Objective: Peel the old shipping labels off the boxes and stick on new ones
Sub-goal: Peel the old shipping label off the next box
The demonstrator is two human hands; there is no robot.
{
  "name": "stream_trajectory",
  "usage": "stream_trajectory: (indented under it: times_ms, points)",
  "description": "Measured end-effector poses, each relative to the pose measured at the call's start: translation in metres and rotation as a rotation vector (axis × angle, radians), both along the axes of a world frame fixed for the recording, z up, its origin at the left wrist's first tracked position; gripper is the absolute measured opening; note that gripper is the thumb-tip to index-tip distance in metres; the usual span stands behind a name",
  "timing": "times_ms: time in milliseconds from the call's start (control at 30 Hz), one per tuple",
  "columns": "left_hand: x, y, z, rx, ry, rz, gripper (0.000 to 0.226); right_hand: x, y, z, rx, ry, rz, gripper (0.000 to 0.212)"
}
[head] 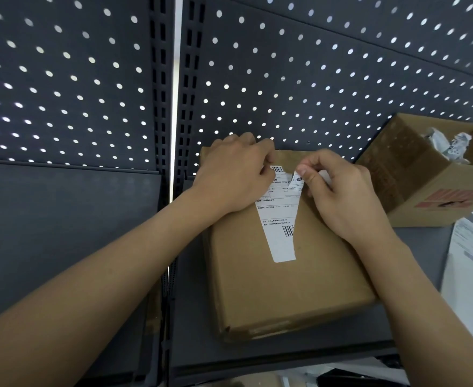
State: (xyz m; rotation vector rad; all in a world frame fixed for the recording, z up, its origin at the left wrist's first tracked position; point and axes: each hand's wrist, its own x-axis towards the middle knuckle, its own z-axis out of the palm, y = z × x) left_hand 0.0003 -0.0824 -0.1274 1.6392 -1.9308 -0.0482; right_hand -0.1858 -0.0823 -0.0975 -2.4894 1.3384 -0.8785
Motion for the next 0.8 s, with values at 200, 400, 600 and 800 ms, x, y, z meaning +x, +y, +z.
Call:
stream_trajectory:
  times_ms: [200,400,600,800]
  points:
    - [0.0,0.0,0.0,-0.003,0.0,0.0,0.024,0.001,0.004,0.001,0.006,-0.1,0.011,0.014]
    - [0.0,0.0,0.0,0.003,-0.002,0.0,0.024,0.004,0.011,0.003,0.02,-0.259,0.03,0.014]
    - [0.0,0.0,0.001,0.003,0.005,-0.008,0.024,0.003,0.013,0.005,0.042,-0.39,0.05,0.019]
    - [0.0,0.001,0.001,0.007,0.008,-0.006,0.024,0.003,0.015,0.009,0.032,-0.51,0.044,0.022]
